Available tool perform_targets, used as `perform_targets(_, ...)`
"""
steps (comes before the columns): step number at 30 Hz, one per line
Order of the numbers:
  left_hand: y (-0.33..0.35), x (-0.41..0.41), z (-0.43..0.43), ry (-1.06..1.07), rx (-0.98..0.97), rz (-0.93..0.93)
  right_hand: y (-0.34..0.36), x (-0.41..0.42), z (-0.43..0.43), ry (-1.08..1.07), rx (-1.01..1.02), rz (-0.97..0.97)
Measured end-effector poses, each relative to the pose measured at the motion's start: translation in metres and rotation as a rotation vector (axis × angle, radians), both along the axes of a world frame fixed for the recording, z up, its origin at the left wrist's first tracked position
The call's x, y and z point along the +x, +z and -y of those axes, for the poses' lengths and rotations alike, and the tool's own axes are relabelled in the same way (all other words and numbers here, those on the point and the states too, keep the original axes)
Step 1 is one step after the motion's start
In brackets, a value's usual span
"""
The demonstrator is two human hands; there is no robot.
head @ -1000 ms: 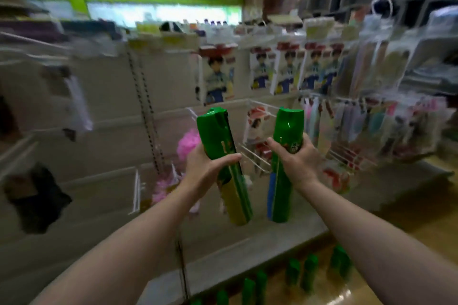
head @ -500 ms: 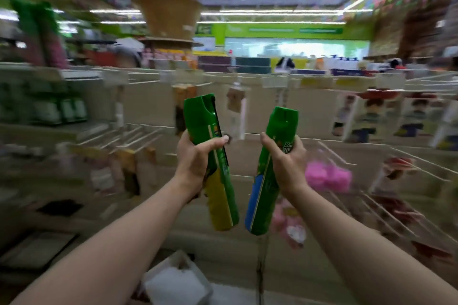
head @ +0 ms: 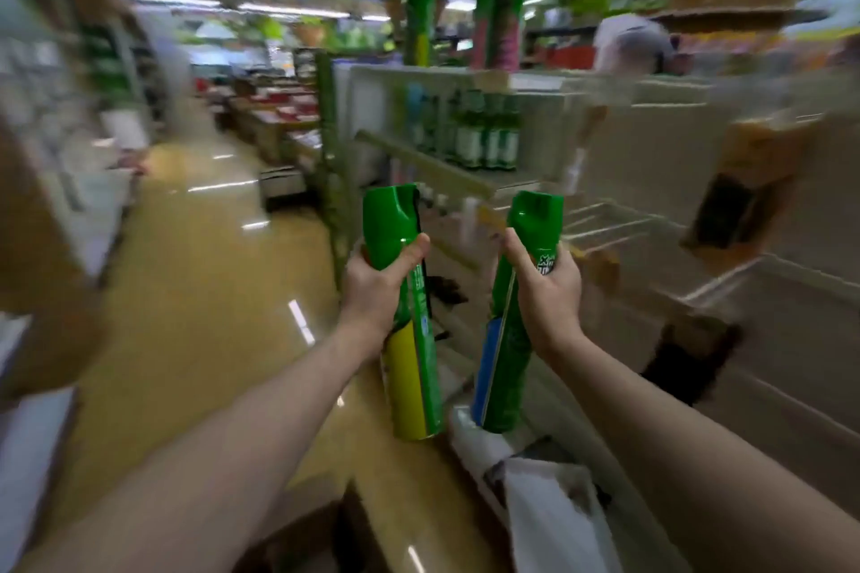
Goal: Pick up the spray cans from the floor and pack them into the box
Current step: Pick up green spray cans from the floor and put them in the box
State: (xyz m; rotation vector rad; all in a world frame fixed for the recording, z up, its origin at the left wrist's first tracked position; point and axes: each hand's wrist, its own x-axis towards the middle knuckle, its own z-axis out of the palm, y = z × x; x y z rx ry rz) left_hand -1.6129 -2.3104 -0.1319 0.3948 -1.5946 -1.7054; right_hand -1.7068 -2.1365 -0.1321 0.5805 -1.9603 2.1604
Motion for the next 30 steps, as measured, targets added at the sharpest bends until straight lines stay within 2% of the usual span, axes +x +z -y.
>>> perform_targets(7, -0.057, 0.075, 0.094, 0.282, 0.094, 0.221, -0.064, 0.019, 0.119, 0.29, 0.108, 0.105)
perform_targets(13, -0.142, 0.126, 0.161, 0.373, 0.188, 0.388, -0.146, 0.047, 0.184, 0.422, 0.282, 0.196)
perform_targets(21, -0.298, 0.174, 0.239, 0.357, 0.344, 0.609, -0.29, 0.074, 0.231, 0.365, 0.608, 0.38)
perform_targets(27, -0.429, 0.212, 0.241, 0.385, 0.462, 0.756, -0.404, 0.083, 0.233, 0.34, 0.747, 0.544)
perform_targets(30, -0.489, 0.23, 0.232, 0.471, 0.462, 0.88, -0.461, 0.085, 0.232, 0.318, 0.834, 0.614)
